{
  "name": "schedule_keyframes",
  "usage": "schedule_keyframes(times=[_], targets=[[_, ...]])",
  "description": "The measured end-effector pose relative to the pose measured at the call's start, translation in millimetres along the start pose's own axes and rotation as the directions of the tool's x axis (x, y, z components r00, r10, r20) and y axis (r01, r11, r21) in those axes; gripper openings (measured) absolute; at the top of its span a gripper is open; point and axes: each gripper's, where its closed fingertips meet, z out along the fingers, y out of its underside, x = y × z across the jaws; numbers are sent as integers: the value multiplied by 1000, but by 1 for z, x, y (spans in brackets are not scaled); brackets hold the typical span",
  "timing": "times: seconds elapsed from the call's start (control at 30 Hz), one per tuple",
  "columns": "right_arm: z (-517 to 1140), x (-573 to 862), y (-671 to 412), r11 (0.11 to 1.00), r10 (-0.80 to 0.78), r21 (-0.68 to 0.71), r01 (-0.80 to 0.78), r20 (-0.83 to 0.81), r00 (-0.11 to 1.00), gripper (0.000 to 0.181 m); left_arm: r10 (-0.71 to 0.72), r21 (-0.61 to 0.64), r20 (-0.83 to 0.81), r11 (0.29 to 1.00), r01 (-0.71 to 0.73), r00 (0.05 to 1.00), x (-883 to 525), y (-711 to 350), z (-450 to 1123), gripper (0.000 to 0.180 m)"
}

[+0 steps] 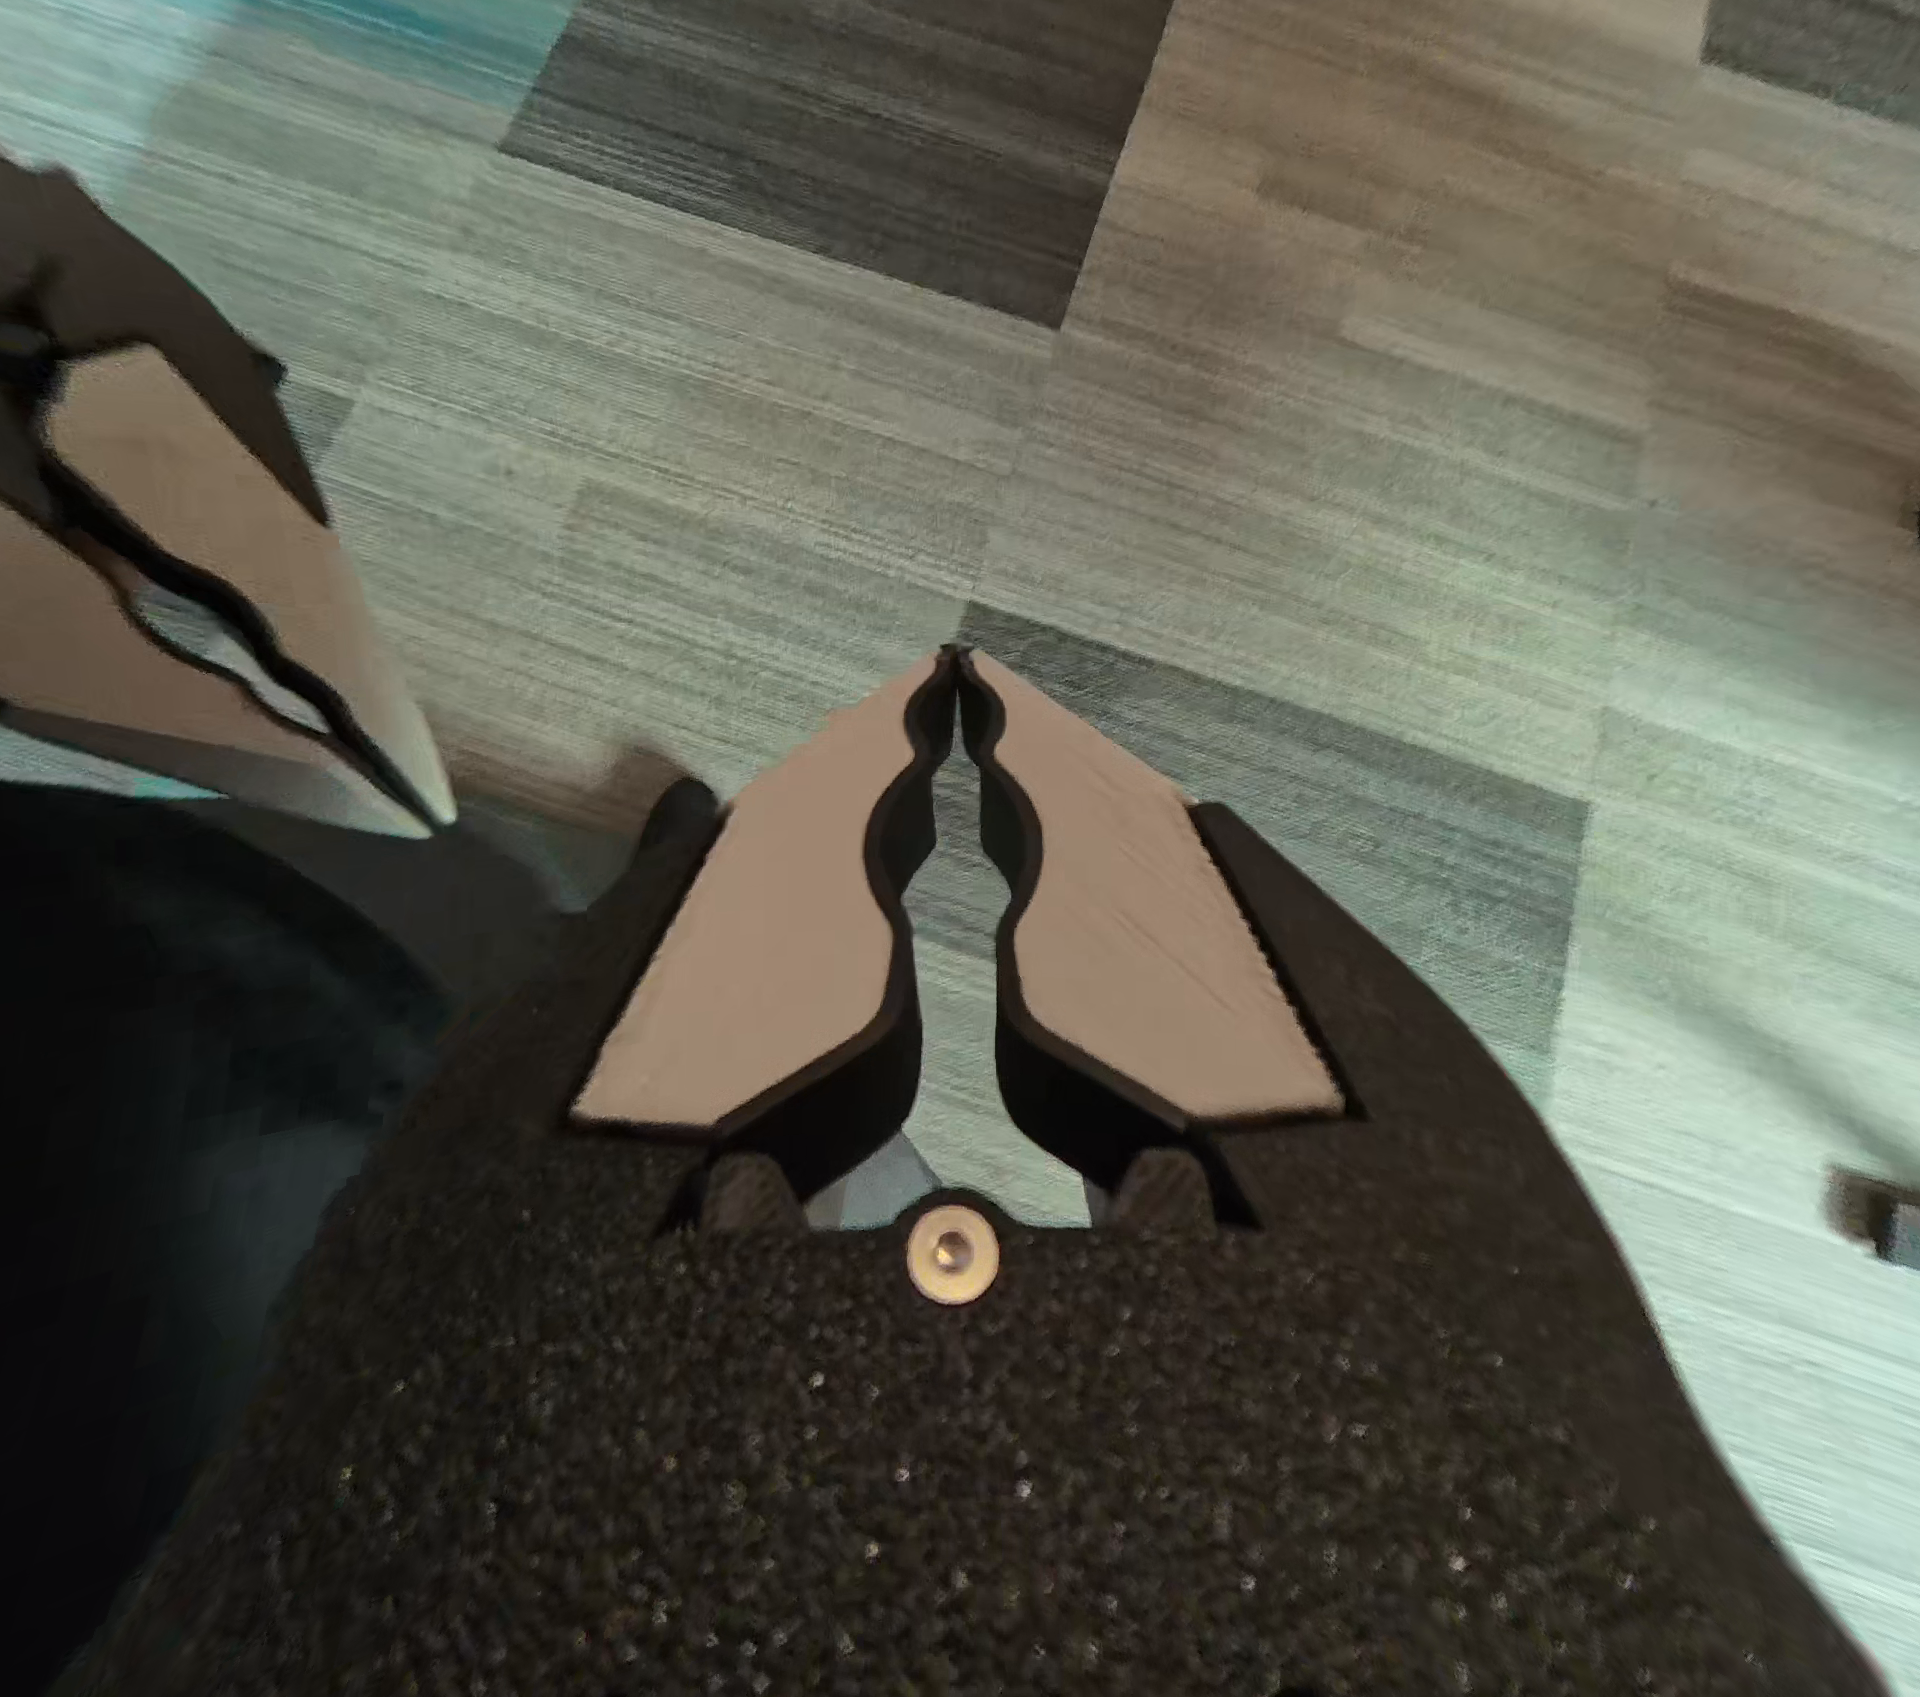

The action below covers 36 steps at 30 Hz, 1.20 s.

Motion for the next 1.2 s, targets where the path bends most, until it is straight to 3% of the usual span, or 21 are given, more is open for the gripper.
schedule_keyframes(times=[0.03, 0.1, 0.2, 0.23, 0.37, 0.47, 0.53, 0.63, 0.73, 0.87, 1.03, 1.13, 1.2], targets=[[15, 12, -18, 1000, -23, -4, 23, -20, 1000, 1, 16, -7, 38, 1000, -15, 999, -23, -6, -11, 0], [44, 31, -60, 999, -24, 34, 25, -22, 999, 20, 31, 20, 128, 999, -34, 991, -66, -22, -34, 0], [98, 55, -113, 997, 8, 72, -10, 30, 1000, 79, 0, 99, 308, 995, -32, 951, -132, -42, -76, 5], [120, 57, -128, 998, 11, 62, -16, 76, 997, 88, -29, 112, 357, 994, -12, 934, -152, -43, -89, 9], [209, 22, -179, 993, -114, 78, 91, 377, 919, 90, -185, 82, 500, 983, 167, 846, -211, -13, -130, 23], [262, -22, -207, 949, -312, 146, 279, 557, 770, 74, -349, 110, 600, 927, 359, 719, -229, 14, -158, 24], [279, -55, -229, 896, -421, 199, 397, 666, 616, 75, -440, 199, 700, 876, 439, 562, -234, 20, -186, 18], [293, -100, -269, 740, -635, 400, 541, 682, 364, 79, -542, 387, 811, 780, 492, 221, -228, 50, -241, 12], [302, -148, -303, 601, -748, 540, 589, 640, 176, 89, -667, 620, 739, 621, 480, -93, -197, 88, -282, 17], [285, -230, -327, 591, -732, 599, 540, 680, 45, 104, -656, 739, 668, 532, 413, -352, -143, 125, -316, 20], [270, -320, -304, 586, -686, 582, 563, 726, -37, 102, -657, 832, 554, 427, 353, -511, -90, 171, -319, 27], [261, -363, -283, 612, -616, 534, 584, 784, -72, 94, -682, 857, 515, 400, 325, -519, -67, 196, -313, 27], [266, -388, -271, 590, -609, 513, 623, 790, -72, 88, -724, 859, 508, 391, 330, -467, -60, 216, -307, 19]])
